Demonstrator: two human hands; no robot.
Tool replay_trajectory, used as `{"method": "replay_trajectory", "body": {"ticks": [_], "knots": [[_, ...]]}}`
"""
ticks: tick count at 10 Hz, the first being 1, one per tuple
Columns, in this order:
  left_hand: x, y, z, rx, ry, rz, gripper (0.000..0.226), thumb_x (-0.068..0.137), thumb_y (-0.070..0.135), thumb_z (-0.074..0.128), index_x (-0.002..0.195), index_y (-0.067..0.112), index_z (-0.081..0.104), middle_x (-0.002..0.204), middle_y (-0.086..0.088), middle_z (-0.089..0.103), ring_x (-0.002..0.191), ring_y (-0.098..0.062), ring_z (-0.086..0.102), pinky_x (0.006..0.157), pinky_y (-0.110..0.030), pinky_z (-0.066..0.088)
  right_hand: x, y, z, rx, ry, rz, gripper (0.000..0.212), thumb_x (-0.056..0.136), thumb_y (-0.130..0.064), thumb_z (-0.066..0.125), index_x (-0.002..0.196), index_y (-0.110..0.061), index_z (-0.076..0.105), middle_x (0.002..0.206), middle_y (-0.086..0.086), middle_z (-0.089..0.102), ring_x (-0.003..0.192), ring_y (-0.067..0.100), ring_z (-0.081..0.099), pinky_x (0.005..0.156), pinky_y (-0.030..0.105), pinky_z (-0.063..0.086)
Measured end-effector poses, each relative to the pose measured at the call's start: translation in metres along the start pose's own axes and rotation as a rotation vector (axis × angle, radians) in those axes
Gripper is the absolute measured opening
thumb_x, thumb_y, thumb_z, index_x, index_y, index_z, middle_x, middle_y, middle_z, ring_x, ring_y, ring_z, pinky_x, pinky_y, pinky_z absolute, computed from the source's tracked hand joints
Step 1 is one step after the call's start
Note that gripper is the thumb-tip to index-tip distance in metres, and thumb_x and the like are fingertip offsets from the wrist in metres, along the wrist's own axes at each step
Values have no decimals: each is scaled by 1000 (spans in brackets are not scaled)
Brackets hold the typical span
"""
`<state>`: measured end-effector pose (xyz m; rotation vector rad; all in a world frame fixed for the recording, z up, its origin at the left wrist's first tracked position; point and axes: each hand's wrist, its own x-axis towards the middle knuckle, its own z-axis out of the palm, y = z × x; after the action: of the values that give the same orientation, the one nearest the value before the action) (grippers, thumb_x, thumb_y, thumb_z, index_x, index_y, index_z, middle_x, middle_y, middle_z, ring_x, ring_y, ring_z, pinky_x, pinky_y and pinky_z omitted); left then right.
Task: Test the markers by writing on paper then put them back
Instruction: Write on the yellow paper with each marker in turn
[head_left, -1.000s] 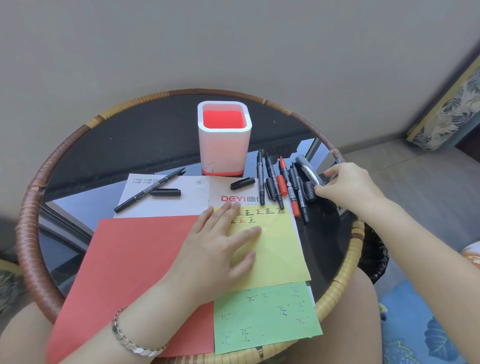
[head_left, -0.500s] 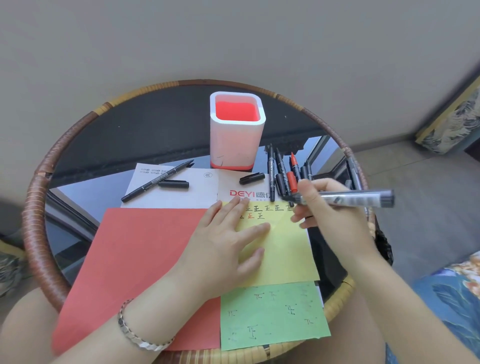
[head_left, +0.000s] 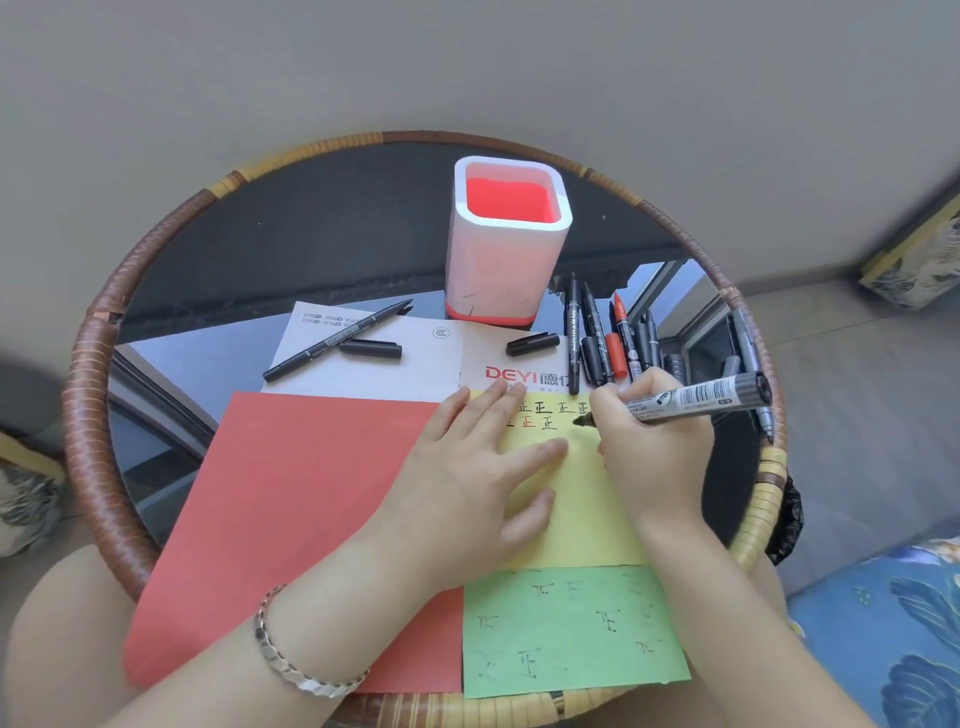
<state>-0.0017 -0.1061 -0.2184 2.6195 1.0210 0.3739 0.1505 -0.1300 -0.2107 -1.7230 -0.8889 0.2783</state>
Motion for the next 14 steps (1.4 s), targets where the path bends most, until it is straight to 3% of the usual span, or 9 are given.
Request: {"method": "replay_trajectory", "body": {"ticks": [1,3,5,6,8,10,12,13,14], "knots": [[0,0,0,-5,-4,-1,42,78,44,42,111,31,65,132,-19,52,125,-30,47,104,-41,20,1,-1,1,-6,-5,18,24,69,-19,57,54,-7,42,49,16,50,57,43,56,55,39,47],[0,0,0,-2,-9,-3,42,79,44,41,112,32,64,134,-19,50,126,-30,46,105,-41,20,3,-1,1,-45,-25,31,25,72,-16,61,57,-3,46,54,24,57,54,36,55,58,36,48],[0,1,0,-2,-16,-8,42,79,44,41,112,32,64,134,-19,50,127,-30,45,105,-41,19,4,2,3,-68,-16,0,26,73,-12,63,55,-5,47,48,17,55,53,35,57,57,34,47],[0,1,-1,-4,-19,-10,42,79,44,41,112,32,64,135,-19,49,127,-31,45,105,-41,19,4,1,2,-68,20,6,25,73,-11,62,57,-1,46,52,22,56,55,36,56,54,30,42],[0,1,-1,-2,-17,-9,42,79,44,41,112,32,64,135,-19,50,127,-30,44,105,-41,19,3,-1,1,-20,-60,49,25,73,-15,63,57,-3,49,52,21,58,46,25,51,56,36,48],[0,1,-1,-6,-20,-14,42,79,44,41,112,32,64,135,-18,50,127,-30,44,106,-41,19,4,2,1,-72,-1,-5,23,72,-16,62,56,-5,49,51,18,57,56,35,59,61,37,48],[1,1,0,-6,-21,-17,42,79,44,41,113,32,64,135,-18,49,127,-30,44,106,-41,19,4,3,-3,-86,8,-39,25,69,-17,61,51,-10,45,47,9,53,54,32,57,59,35,47],[1,1,0,-8,-23,-19,43,79,45,41,113,32,64,135,-18,49,127,-30,44,106,-41,19,3,3,-7,-99,-36,-38,25,72,-12,62,53,-5,47,47,12,55,52,31,55,56,33,45],[0,1,-1,-10,-23,-19,43,79,45,41,113,33,64,135,-18,49,128,-29,43,106,-40,19,5,4,-11,-139,27,-42,29,72,-12,63,52,-7,44,47,12,54,51,30,53,54,33,43]]}}
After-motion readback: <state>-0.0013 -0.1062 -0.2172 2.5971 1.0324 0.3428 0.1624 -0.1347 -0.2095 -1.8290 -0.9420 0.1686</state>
